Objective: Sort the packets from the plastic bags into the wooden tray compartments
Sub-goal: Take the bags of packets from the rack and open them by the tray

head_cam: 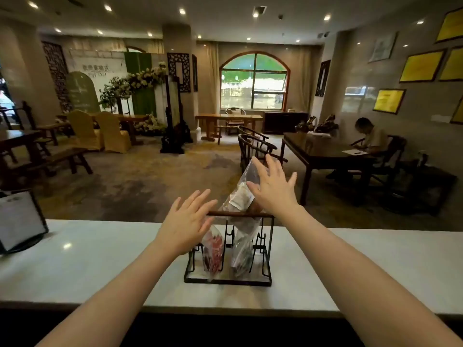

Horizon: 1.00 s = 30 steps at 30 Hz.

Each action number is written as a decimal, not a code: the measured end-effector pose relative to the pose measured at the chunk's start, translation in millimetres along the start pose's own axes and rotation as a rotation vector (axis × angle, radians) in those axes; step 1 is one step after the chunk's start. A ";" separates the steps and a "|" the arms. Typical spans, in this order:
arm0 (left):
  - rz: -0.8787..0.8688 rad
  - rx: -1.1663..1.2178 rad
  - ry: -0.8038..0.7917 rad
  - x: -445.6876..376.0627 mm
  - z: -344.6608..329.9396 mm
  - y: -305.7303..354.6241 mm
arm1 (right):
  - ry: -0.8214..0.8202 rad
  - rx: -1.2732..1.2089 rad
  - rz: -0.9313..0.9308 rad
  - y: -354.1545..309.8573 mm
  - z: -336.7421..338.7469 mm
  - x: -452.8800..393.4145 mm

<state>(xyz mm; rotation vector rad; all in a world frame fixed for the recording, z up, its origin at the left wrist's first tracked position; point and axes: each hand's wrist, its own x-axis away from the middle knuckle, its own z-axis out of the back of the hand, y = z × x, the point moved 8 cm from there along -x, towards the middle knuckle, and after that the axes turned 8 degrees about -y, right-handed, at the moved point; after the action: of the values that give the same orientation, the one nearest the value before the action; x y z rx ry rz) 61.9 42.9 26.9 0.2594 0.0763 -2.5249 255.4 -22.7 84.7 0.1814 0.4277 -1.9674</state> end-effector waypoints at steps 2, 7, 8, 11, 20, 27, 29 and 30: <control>-0.021 0.004 -0.029 -2.2 -9.1 2.6 | 0.006 0.008 -0.021 0.2 0.5 -5.6; -0.044 -0.077 -0.031 -4.3 -36.7 0.1 | -0.007 -0.174 -0.070 7.6 -14.2 -11.8; -0.044 -0.072 -0.045 -4.6 -37.8 -1.1 | -0.007 -0.200 -0.087 9.1 -16.0 -13.3; -0.070 -0.085 -0.054 -4.6 -37.3 -0.4 | -0.043 -0.291 -0.118 9.3 -23.8 -17.7; -0.115 -0.204 -0.124 -4.8 -41.7 0.8 | -0.058 -0.397 -0.119 7.6 -35.1 -24.3; -0.109 -0.269 -0.085 -2.8 -39.6 2.5 | 0.190 -0.432 -0.014 -12.9 16.5 -24.9; -0.096 -0.279 -0.072 -2.7 -38.4 2.2 | 0.290 -0.439 0.031 -21.1 45.1 -19.4; -0.091 -0.280 -0.068 -2.6 -38.5 2.0 | 0.342 -0.440 0.064 -25.9 60.0 -14.3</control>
<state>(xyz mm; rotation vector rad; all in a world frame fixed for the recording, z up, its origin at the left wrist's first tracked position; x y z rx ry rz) 71.6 47.1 -10.3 0.0586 0.4189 -2.5709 242.0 -23.5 150.3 0.2453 1.0502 -1.7335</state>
